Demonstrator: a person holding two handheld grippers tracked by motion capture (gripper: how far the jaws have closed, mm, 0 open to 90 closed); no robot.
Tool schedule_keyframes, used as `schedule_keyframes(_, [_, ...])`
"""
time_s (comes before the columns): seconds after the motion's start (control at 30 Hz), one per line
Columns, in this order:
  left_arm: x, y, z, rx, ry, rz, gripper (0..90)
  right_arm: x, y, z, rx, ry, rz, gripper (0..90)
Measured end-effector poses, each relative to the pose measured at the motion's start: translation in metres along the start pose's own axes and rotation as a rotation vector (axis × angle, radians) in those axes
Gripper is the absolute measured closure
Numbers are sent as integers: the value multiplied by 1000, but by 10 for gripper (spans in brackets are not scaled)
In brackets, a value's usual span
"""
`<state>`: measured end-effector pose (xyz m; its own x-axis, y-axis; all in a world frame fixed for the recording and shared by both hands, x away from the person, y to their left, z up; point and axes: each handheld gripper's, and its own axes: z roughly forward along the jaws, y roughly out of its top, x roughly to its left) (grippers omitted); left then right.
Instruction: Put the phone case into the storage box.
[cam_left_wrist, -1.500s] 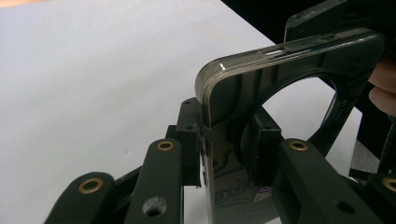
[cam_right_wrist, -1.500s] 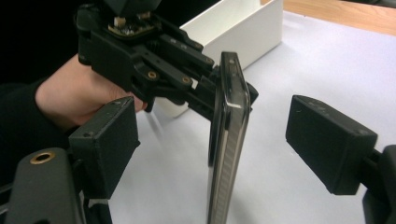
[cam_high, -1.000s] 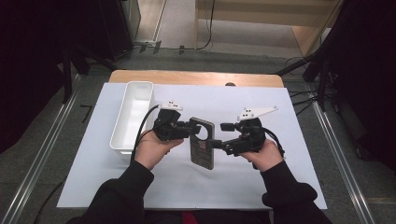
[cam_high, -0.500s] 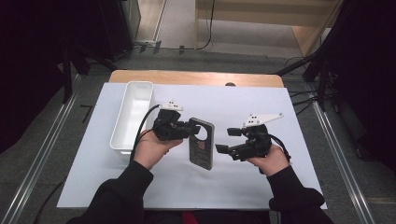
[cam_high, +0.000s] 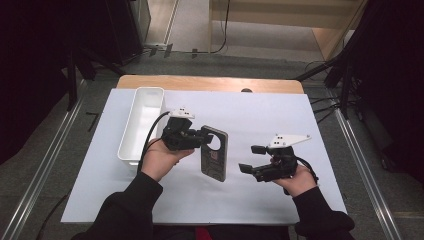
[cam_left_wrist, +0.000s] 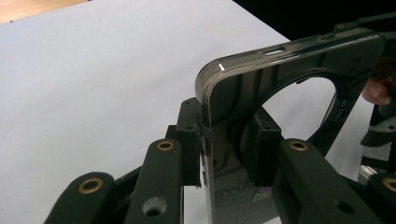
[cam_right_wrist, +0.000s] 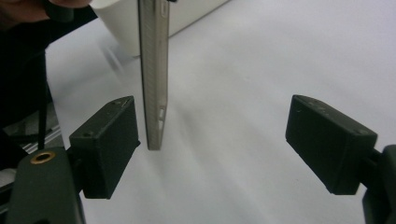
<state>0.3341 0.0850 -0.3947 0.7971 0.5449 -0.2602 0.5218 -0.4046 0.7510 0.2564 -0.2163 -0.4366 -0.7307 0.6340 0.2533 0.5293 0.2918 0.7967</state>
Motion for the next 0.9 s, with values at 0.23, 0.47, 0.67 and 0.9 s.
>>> schedule_keyframes(0.23, [1, 1, -2, 0, 0, 0, 705, -3, -15, -2, 7, -13, 9, 163])
schedule_keyframes(0.47, [3, 1, -2, 7, -8, -8, 705, -2, -27, -2, 15, -19, 12, 164])
schedule_keyframes(0.67, [5, 2, -6, 23, -10, -9, 705, -2, -36, -3, 20, -26, 13, 164])
schedule_keyframes(0.9, [9, 4, -12, 13, 2, -12, 705, -1, -44, -5, 25, -42, 23, 164])
